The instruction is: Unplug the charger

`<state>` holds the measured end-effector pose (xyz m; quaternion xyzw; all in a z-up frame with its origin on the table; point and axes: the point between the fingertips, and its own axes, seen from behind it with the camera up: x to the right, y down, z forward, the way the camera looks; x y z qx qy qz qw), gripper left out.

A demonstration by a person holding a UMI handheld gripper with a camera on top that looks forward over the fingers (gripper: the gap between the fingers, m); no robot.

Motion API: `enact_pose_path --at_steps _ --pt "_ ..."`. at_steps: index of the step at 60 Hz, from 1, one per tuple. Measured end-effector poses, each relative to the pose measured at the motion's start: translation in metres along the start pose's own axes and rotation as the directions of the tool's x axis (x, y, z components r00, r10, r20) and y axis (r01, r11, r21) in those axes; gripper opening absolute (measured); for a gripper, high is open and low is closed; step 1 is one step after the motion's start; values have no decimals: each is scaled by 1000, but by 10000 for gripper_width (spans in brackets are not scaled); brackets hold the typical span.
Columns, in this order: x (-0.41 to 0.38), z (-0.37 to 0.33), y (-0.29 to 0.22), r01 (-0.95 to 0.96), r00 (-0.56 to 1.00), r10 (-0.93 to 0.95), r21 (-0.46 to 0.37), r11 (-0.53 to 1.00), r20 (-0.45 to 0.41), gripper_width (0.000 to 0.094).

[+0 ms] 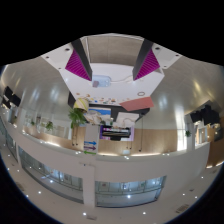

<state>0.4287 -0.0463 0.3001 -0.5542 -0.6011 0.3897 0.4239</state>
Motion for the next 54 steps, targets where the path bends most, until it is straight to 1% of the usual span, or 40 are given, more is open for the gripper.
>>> enact_pose_path --at_steps 5,6,8,13,20,28,43,54 --pt "24 21 22 -8 1000 7 -15 1000 -28 850" --pt "21 8 17 -10 999 9 -21 1000 -35 851" --pt "33 27 32 -14 999 13 -20 1000 -38 850" --pt "48 49 50 -14 999 13 -18 1000 -31 853" --pt "69 90 72 -13 999 12 -21 1000 -40 851" --pt "88 152 94 2 999 -2 -1 1000 -37 850" --pt "120 276 114 -85 996 84 -10 996 -38 849" --pt "133 366 114 -72 997 72 10 997 -38 851"
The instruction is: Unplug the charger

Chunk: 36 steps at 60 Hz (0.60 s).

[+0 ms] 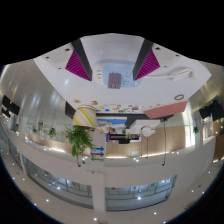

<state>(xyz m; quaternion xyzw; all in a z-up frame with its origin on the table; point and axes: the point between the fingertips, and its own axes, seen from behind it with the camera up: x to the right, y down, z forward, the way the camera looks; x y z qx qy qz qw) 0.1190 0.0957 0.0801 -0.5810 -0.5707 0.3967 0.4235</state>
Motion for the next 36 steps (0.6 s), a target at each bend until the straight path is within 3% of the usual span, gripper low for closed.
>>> enact_pose_path --at_steps 19,22,25,30,36 --pt "-8 87 10 -18 1000 19 -34 999 21 850" --pt "-10 90 11 -33 999 35 -43 999 32 812" --pt "-13 94 13 -41 998 43 -54 998 44 757" --pt "-9 97 17 -34 999 36 -72 997 24 263" --pt "-10 100 13 -26 999 28 -81 996 28 191"
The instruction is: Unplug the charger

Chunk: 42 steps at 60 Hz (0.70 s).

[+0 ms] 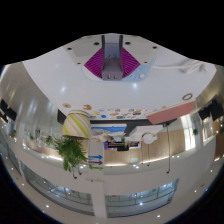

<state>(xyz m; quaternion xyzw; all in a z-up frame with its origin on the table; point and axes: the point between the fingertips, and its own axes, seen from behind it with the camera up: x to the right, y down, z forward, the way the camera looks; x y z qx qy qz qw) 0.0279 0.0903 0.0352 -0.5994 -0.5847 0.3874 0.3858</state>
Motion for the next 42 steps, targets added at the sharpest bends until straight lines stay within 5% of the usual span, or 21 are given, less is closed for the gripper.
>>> enact_pose_path --at_steps 8,17,26,42 --pt "4 -18 -61 -8 1000 6 140 990 19 184" --pt "55 -42 -135 -56 998 59 181 982 -9 181" --pt "122 -44 -124 -36 996 43 83 996 -77 181" --pt "163 -3 -1 19 995 -36 -184 983 -93 237"
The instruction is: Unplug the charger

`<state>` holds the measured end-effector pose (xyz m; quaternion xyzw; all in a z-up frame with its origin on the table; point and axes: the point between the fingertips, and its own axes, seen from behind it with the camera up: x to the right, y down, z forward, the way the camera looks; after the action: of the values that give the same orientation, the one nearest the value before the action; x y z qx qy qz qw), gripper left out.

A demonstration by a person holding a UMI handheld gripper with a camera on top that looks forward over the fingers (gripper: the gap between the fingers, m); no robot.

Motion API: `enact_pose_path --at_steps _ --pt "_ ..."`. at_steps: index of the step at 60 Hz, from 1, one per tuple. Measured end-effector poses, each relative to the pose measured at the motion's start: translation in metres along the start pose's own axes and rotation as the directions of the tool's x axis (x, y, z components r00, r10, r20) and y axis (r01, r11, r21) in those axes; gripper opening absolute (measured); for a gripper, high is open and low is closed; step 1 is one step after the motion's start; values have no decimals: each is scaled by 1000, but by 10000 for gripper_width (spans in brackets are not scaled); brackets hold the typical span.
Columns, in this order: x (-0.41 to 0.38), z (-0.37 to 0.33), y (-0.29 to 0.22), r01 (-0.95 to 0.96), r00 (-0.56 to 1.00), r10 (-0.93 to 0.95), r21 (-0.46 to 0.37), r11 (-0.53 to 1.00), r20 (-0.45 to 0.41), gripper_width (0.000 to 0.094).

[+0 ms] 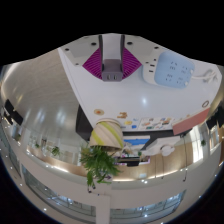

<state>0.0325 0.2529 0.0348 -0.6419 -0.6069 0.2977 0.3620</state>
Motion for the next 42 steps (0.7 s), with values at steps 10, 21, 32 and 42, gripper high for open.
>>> enact_pose_path --at_steps 10,21,32,42 --pt "-9 11 14 37 999 -36 -37 999 32 337" --pt "-13 -33 -2 80 996 -78 -43 996 54 633" --pt "-12 -164 -21 63 995 -53 -122 991 85 845" --pt "2 -283 -28 46 998 -39 -142 989 53 846"
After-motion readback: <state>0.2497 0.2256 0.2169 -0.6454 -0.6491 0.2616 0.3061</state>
